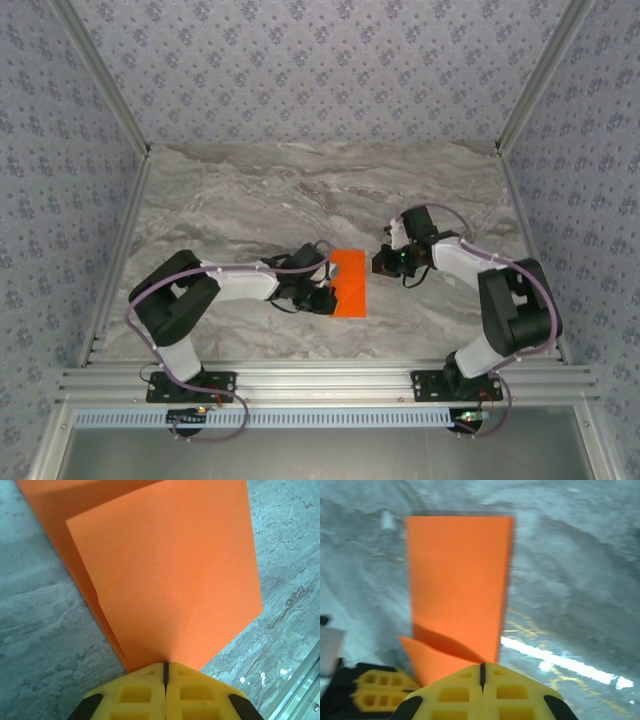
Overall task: Fold a paper plane with a square sheet of paper (fold left side to right side)
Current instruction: Fold the triangle a second time at the center of the table.
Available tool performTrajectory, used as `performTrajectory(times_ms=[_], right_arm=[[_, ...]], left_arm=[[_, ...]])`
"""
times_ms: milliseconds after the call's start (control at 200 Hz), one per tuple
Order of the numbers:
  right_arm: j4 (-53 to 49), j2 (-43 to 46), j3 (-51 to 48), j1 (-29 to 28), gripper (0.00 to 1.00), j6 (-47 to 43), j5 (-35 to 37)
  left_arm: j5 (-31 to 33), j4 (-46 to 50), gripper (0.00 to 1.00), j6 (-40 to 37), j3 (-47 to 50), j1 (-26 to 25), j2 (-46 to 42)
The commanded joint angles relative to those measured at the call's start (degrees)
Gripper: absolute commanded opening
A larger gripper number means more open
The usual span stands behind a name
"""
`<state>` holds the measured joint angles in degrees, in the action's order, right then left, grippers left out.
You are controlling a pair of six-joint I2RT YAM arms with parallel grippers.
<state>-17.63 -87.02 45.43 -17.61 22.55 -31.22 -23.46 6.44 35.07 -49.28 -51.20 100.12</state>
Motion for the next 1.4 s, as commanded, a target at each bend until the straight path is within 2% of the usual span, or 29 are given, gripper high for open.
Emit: performTrajectory(times_ms=[0,205,475,804,1034,1174,1394], right_arm=[[2.7,2.2,-3.2,-2.5,0.0,4.3,-3.8],[8.6,0.0,-5.1,-7.0,0.0,7.8,-4.6],[8.9,-6.7,-1.2,-10.4,0.0,7.3,-4.7],[2.5,-10.4,-0.5,-10.4,0.0,5.4,1.3],[2.3,-11.2,-1.6,-10.4,0.0,4.8,2.0],[2.2,-11.6,-1.1,-10.5,0.0,4.5,1.8],[1.7,-11.5,-1.2,-10.5,0.0,4.3,2.0]], left_arm=[[5.6,7.3,0.05,-0.4,0.6,-0.4,1.0],[6.0,7.0,0.05,-0.6,0.5,-0.5,1.4],[6.1,7.3,0.05,-0.7,0.0,-0.7,1.5],[5.3,8.4,0.05,-1.2,-2.9,-0.7,-0.2],[0.6,7.9,0.06,-1.5,-7.2,-0.7,-2.4],[-2.4,6.9,0.06,-1.5,-9.1,-0.7,-0.8],[-1.7,7.0,0.06,-2.5,-10.9,-0.6,2.9]])
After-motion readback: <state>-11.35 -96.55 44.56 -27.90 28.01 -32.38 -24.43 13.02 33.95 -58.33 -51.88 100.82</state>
